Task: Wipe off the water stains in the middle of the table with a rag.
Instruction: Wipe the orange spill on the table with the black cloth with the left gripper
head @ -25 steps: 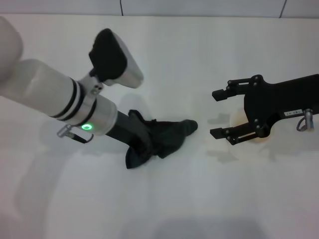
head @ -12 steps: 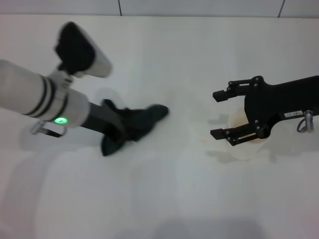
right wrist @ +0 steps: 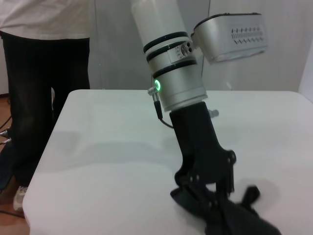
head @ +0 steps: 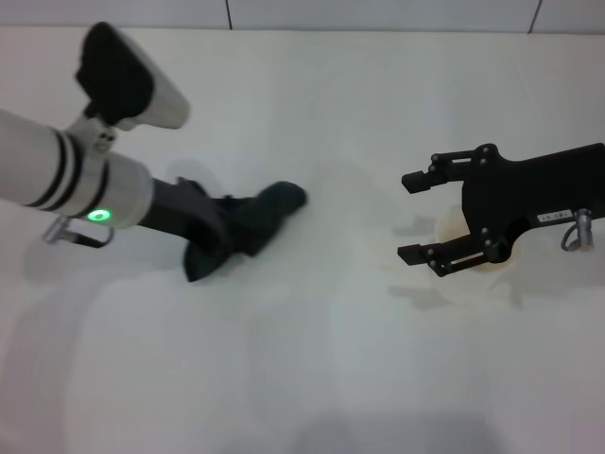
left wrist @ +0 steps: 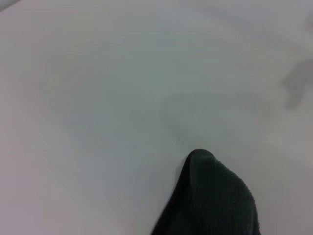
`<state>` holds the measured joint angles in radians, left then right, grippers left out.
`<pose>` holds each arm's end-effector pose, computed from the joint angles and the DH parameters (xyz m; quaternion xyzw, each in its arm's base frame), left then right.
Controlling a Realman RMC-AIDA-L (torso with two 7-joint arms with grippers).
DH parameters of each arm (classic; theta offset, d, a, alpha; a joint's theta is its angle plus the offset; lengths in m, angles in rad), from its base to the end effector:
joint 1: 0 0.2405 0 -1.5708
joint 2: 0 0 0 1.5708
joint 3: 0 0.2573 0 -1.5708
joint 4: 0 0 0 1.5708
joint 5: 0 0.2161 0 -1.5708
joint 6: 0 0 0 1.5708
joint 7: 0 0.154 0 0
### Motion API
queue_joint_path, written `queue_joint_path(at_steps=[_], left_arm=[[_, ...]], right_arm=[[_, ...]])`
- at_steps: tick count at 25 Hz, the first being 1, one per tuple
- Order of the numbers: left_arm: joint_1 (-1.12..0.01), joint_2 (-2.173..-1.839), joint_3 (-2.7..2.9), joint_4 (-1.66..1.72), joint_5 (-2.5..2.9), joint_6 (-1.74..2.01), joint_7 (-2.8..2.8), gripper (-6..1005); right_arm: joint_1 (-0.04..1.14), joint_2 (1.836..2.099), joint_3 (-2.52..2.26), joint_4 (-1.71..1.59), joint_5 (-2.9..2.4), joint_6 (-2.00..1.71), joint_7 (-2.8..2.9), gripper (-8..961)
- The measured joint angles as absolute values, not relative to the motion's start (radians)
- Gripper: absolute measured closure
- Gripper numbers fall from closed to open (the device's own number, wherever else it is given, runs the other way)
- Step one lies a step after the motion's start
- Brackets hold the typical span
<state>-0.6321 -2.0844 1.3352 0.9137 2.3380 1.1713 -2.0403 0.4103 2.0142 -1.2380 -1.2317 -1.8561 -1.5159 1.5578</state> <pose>-0.2243 0.3847 -0.0614 -0.9602 -0.2236 0.0777 0.1483 0.1857 0.3368 0.0128 -0.9878 0.0091 0.1204 0.0979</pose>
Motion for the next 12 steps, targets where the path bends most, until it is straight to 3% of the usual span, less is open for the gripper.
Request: queue_joint_path(at_steps=[12], left_arm=[[-0.723,-2.089,1.599,0.866,2.135,1.138,-2.047,904]], right_arm=[[0.419,2.014,-1.244,-1.232,-1.846,-1.513,1.557,125]])
